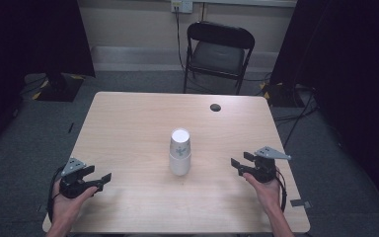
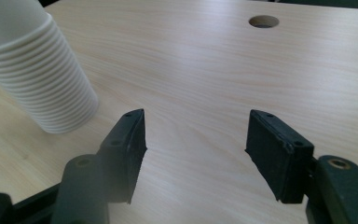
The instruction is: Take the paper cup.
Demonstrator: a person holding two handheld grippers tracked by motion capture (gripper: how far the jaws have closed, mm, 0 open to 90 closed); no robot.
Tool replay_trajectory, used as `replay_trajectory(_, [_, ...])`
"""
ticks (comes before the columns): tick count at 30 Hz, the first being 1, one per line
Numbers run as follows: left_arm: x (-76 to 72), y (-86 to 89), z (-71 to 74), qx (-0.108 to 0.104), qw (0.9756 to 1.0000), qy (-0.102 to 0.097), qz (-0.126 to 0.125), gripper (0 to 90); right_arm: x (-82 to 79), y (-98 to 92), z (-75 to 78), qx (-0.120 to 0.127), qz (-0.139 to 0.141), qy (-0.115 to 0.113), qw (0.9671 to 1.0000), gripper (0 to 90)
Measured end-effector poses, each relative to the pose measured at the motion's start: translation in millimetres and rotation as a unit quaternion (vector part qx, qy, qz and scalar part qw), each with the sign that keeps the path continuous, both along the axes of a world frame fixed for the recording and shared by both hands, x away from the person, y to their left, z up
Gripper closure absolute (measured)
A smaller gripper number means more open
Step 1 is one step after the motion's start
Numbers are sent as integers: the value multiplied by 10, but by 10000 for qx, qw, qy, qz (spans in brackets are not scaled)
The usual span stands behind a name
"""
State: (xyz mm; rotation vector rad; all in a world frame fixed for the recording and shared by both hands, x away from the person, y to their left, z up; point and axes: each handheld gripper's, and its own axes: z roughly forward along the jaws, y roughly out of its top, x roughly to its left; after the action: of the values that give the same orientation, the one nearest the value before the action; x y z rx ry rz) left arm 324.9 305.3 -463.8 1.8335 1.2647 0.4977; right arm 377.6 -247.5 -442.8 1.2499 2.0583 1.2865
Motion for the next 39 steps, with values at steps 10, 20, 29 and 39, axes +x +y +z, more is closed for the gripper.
replay_trajectory(10, [29, -23, -4, 43, 10000, 45, -8, 248, -31, 227, 88, 51, 439, -79, 9990, 358])
replay_trajectory(20, [18, -30, -8, 38, 10000, 78, -46, 269, -26, 453, 199, 169, 800, -160, 9965, 304])
replay_trajectory(29, [45, -44, -25, 81, 9999, 141, -32, 259, 2, 713, 261, 147, 1209, -220, 9923, 280])
replay_trajectory(39, [42, -53, -27, 138, 9997, 143, -116, 258, 17, 978, 386, 218, 1608, -369, 9861, 224])
